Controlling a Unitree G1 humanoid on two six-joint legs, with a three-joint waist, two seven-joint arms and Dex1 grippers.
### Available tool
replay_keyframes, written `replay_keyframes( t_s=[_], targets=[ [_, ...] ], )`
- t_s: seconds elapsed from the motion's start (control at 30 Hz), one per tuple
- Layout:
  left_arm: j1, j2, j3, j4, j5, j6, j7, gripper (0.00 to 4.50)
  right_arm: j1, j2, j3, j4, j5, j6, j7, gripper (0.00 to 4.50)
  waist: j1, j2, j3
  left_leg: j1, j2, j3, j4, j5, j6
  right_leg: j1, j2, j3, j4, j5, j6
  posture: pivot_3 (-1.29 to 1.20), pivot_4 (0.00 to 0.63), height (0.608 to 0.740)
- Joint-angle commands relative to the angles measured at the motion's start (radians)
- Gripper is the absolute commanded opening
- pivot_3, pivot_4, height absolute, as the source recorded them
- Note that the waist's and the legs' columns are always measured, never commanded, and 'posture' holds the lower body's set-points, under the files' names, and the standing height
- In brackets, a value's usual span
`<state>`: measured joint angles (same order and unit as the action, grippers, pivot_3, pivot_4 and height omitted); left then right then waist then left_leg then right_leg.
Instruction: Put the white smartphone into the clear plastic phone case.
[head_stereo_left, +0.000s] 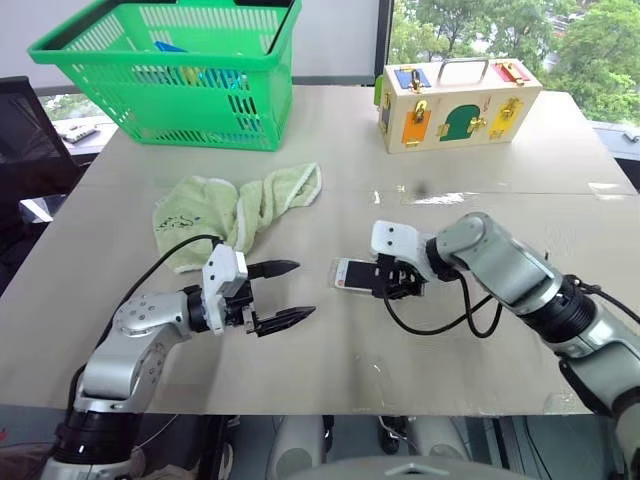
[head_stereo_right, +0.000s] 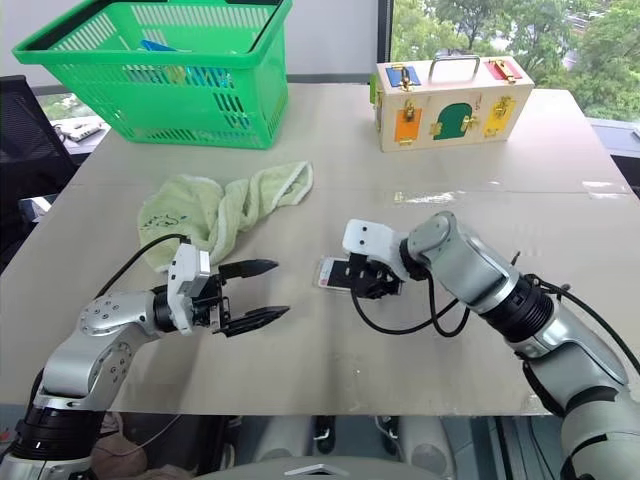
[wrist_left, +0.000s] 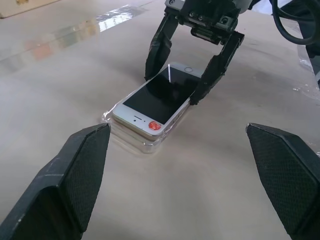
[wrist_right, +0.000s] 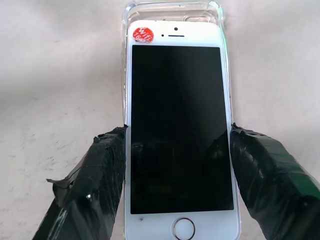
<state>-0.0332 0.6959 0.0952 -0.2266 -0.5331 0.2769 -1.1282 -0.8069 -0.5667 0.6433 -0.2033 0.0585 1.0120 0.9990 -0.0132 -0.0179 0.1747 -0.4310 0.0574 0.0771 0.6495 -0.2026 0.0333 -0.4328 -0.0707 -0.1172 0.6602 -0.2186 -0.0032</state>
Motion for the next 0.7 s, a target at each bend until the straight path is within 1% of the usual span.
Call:
replay_keyframes(
  t_s=[0.03,0.23,0.37,0.43,0.5,0.53,0.57,0.6,0.7],
  targets=[
    [0.005,0.000,0.005,-0.025,0.001,-0.022,-0.003,4.50,0.033,-0.037,0.087,0.028,-0.057,-0.014,-0.013,2.78,0.001,0.000,0.000,0.000,0.000,0.000,0.000,0.000,0.000,0.000,0.000,0.000,0.000,0.000,0.000,0.00,0.150,0.740],
    [0.005,-0.003,0.003,-0.020,0.003,-0.028,-0.003,4.50,0.039,-0.085,0.156,-0.001,-0.132,-0.129,0.017,2.77,0.005,0.000,0.000,0.000,-0.001,0.000,0.000,0.000,0.000,0.000,-0.003,-0.001,-0.002,0.000,0.000,0.00,0.150,0.740],
    [0.002,-0.004,0.001,-0.010,0.008,-0.033,-0.004,4.50,0.054,-0.062,0.124,-0.020,-0.126,-0.106,0.013,2.77,0.005,0.000,0.000,-0.001,-0.001,0.000,0.000,0.000,0.000,0.000,-0.004,-0.002,-0.003,0.000,0.000,0.00,0.150,0.740],
    [0.000,-0.003,0.001,-0.005,0.010,-0.036,-0.006,4.50,0.064,-0.047,0.077,-0.034,-0.103,-0.078,0.003,2.77,0.005,0.000,0.000,-0.001,-0.001,0.000,-0.001,0.000,0.000,0.000,-0.004,-0.002,-0.003,0.000,0.000,0.00,0.150,0.740],
    [-0.005,-0.003,0.000,0.003,0.012,-0.038,-0.008,4.50,0.072,-0.049,0.025,-0.057,-0.077,-0.060,0.005,3.79,0.004,0.000,0.000,-0.001,-0.001,0.000,-0.002,0.000,0.000,0.000,-0.003,-0.002,-0.003,0.000,0.000,0.00,0.150,0.740],
    [-0.007,-0.003,0.000,0.006,0.013,-0.040,-0.010,4.50,0.075,-0.054,0.007,-0.071,-0.066,-0.055,0.011,3.87,0.005,0.000,0.000,-0.001,-0.001,0.000,-0.002,0.000,0.000,0.000,-0.003,-0.002,-0.003,0.000,0.000,0.00,0.150,0.740],
    [-0.008,-0.002,-0.001,0.008,0.013,-0.041,-0.011,4.50,0.077,-0.057,-0.004,-0.081,-0.059,-0.051,0.015,4.34,0.005,0.001,0.001,-0.001,-0.001,0.000,-0.002,0.000,0.000,0.000,-0.003,-0.003,-0.004,0.000,0.000,0.00,0.150,0.740],
    [-0.012,-0.002,-0.002,0.013,0.015,-0.042,-0.013,4.50,0.081,-0.058,-0.021,-0.101,-0.048,-0.039,0.016,4.43,0.007,0.002,0.001,-0.002,-0.001,0.000,-0.002,0.000,0.000,0.000,-0.003,-0.003,-0.004,0.000,0.000,0.00,0.150,0.740],
    [-0.033,-0.002,-0.009,0.035,0.020,-0.043,-0.021,4.50,0.082,-0.051,-0.122,-0.172,0.023,0.035,0.016,4.43,0.015,0.002,0.002,-0.004,-0.001,-0.001,-0.002,0.000,0.000,-0.001,-0.004,-0.004,-0.005,0.000,0.000,0.00,0.150,0.740]
  ],
)
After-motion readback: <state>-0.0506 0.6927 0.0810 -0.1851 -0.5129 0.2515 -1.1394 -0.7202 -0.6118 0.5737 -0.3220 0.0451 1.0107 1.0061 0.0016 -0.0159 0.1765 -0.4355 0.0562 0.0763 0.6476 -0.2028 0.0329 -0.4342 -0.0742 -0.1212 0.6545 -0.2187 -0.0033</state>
